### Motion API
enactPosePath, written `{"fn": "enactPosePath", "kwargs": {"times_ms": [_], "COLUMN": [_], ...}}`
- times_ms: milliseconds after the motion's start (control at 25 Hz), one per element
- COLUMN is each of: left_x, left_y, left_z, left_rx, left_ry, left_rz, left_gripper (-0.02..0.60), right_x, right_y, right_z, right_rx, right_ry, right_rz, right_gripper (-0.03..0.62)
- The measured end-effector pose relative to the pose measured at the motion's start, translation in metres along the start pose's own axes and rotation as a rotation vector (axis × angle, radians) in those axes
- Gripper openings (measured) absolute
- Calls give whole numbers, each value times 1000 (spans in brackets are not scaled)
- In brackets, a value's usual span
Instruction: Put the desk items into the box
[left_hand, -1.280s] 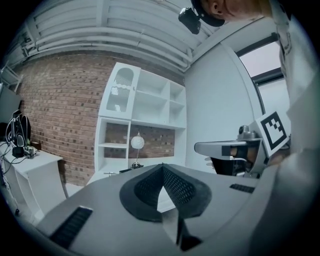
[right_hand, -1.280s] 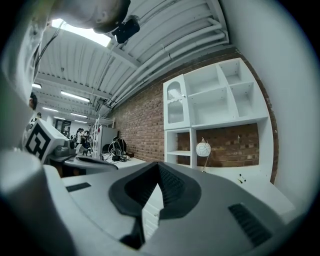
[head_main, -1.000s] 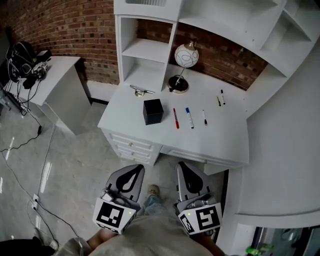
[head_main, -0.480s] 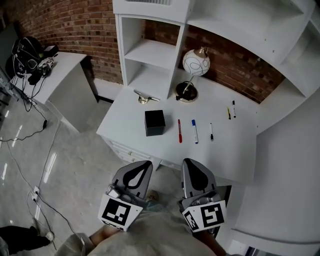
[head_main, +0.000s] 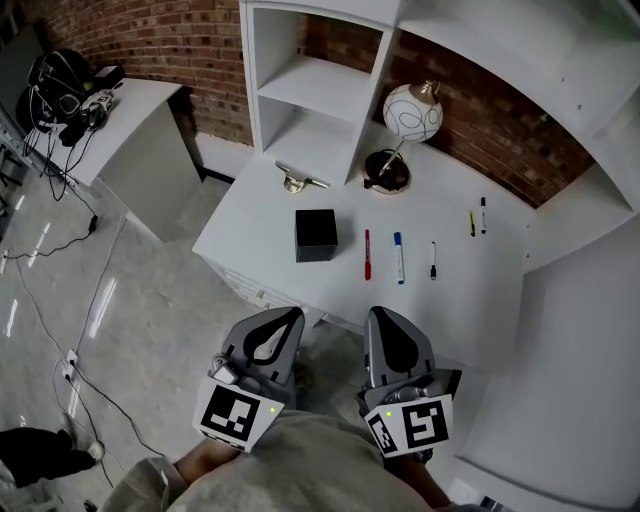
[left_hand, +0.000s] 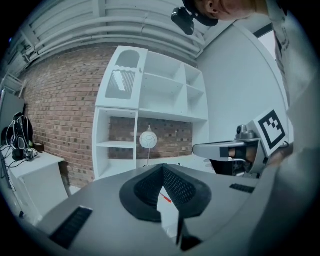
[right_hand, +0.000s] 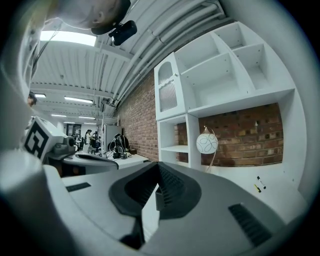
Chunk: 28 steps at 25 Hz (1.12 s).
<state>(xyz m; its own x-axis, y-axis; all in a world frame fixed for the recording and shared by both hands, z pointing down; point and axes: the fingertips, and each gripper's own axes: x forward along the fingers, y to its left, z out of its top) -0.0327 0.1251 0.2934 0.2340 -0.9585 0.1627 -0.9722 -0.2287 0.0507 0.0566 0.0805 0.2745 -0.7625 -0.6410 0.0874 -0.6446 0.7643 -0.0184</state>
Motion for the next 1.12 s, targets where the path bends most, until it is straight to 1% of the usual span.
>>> {"fn": "enactPosePath", "kwargs": {"times_ms": [200,360,440,560,680,880,1120], "left_x": [27,51,61,77,91,108,126], "left_y": [12,21,26,31,37,48,55], "left_z": [-1,4,5,3,3,1,-7], "left_rx": [-4,18,16,9,19,21,42], "left_ry": [4,-3,2,16,21,29,36], "left_rz": [-23,-55,-75,-109,-144,-183,-246], "left_gripper": [7,6,6,6,6,6,6], "right_x": [16,36,46,60,74,91,101], "right_y": [-10,-19,-23,-31,-37,-44,-54], "right_z": [-4,-3,-2,-3,-5,-8,-21], "right_rx": [-22,-60,-70,-66,-60,-49,-26], "right_ry": [6,11,12,18,27,43,64], "right_rz": [-17,-25,-33,-49,-62,-81,-135], "right_gripper": [15,15,15,15,15,15,15]}}
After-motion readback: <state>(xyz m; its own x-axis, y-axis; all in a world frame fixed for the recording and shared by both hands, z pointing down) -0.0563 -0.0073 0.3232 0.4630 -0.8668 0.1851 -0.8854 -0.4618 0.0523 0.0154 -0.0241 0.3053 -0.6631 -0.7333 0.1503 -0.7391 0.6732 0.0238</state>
